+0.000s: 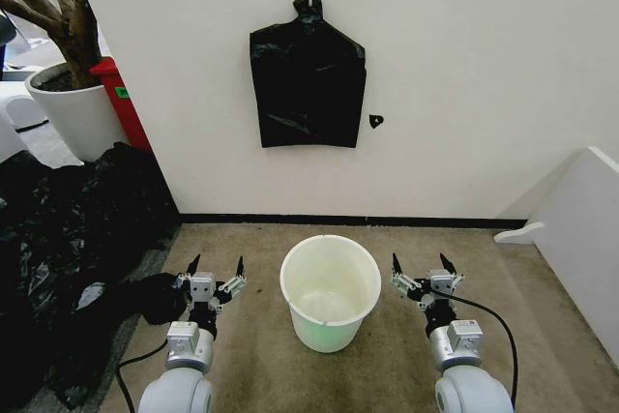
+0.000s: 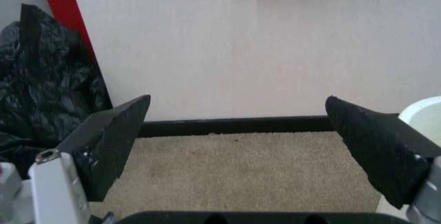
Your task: Place the garbage bag over the trash bin.
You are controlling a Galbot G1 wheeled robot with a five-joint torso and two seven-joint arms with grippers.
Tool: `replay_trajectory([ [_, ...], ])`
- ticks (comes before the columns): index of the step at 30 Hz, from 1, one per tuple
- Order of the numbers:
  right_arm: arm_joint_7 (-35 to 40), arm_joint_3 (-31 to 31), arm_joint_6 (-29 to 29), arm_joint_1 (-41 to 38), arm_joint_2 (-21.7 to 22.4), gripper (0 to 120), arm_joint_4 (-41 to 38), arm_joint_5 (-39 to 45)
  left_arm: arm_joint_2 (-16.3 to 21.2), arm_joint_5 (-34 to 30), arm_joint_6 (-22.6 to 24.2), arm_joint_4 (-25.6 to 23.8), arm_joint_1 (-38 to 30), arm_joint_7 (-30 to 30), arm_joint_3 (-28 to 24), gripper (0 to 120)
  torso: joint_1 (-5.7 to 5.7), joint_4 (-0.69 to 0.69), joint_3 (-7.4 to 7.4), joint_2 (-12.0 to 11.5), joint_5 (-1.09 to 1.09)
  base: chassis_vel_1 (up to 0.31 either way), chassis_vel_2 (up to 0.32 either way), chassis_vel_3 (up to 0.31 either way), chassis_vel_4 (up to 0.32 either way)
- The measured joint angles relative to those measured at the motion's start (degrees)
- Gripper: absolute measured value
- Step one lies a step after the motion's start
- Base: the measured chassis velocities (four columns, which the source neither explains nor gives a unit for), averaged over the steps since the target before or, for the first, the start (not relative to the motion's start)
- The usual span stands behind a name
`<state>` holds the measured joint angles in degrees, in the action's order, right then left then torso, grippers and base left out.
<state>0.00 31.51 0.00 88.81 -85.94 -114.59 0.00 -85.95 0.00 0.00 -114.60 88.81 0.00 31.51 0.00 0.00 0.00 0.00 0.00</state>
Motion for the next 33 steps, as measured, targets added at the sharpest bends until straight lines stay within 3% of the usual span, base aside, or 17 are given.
replay_trajectory([
  [33,0.0,0.03,0.0,0.15,-0.02,100,-0.15,0.02,0.0,0.0,0.0,0.0,0.0,0.0,0.0,100,0.0,0.0,0.0,0.0,0.0,0.0,0.0,0.0,0.0],
])
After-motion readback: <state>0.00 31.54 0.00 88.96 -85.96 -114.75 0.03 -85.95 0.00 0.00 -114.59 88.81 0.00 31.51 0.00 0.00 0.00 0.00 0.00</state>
